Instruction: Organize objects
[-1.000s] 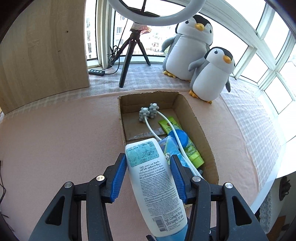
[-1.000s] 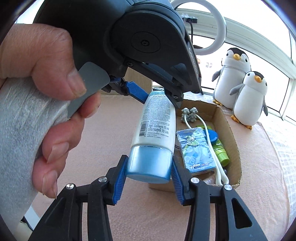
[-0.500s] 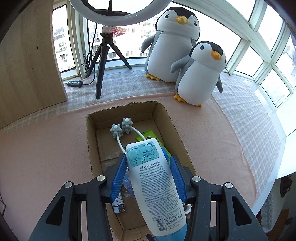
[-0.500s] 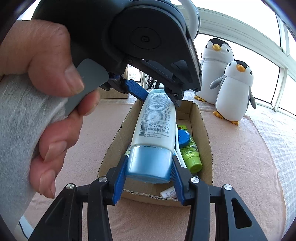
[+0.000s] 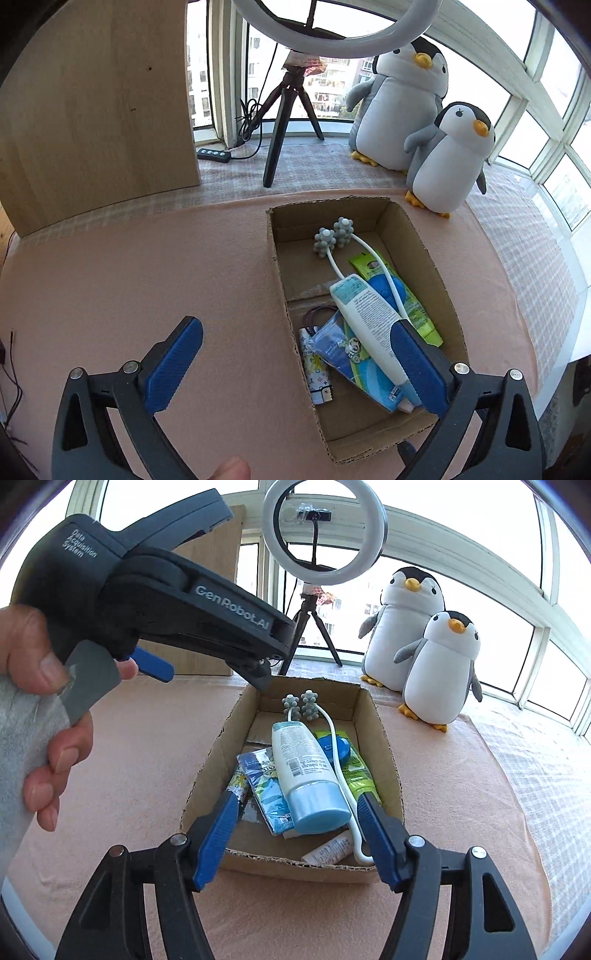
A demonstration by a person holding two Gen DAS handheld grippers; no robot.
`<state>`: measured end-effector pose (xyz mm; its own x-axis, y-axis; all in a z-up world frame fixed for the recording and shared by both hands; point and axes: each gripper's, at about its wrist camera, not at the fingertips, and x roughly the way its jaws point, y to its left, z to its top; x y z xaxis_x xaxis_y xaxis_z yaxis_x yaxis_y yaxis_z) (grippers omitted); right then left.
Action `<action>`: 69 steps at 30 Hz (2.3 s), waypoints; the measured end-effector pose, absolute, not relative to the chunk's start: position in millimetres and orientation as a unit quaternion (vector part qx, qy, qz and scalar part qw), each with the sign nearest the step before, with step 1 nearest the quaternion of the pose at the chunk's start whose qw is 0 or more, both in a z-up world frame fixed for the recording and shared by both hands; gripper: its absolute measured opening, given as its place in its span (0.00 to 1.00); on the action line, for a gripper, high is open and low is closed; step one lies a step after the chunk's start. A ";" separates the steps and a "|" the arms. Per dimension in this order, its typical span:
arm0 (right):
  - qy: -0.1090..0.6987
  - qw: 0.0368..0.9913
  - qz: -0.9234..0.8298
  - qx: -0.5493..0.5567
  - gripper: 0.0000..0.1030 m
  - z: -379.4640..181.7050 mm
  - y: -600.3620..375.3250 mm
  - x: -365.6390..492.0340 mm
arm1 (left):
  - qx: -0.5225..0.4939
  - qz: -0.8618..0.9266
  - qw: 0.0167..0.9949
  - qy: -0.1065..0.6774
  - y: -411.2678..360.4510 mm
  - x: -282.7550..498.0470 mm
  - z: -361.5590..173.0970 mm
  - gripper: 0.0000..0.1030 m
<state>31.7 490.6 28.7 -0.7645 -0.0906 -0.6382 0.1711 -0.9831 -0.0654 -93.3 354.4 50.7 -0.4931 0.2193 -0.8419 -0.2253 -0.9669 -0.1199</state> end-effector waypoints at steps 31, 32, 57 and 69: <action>0.131 0.092 -0.900 0.405 0.92 24.6 356.9 32.9 | -0.440 0.897 0.024 -0.044 60.5 34.0 61.2 1.00; 0.139 0.100 -0.896 0.410 0.92 19.2 350.7 34.4 | -0.446 0.893 0.022 -0.048 55.6 34.9 52.4 1.00; 0.051 0.120 -0.904 0.406 0.92 104.3 269.3 33.6 | -0.413 0.910 -0.014 -0.032 8.6 46.7 92.1 1.00; 0.054 0.122 -0.905 0.403 0.92 110.3 261.8 37.0 | -0.397 0.917 -0.027 -0.008 2.4 56.2 100.4 1.00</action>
<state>37.0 261.8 110.3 -0.6449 -0.1776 -0.7433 0.2652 -0.9642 0.0003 56.2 2.4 100.4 -0.6829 -0.0431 -0.7293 0.0566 -0.9984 0.0061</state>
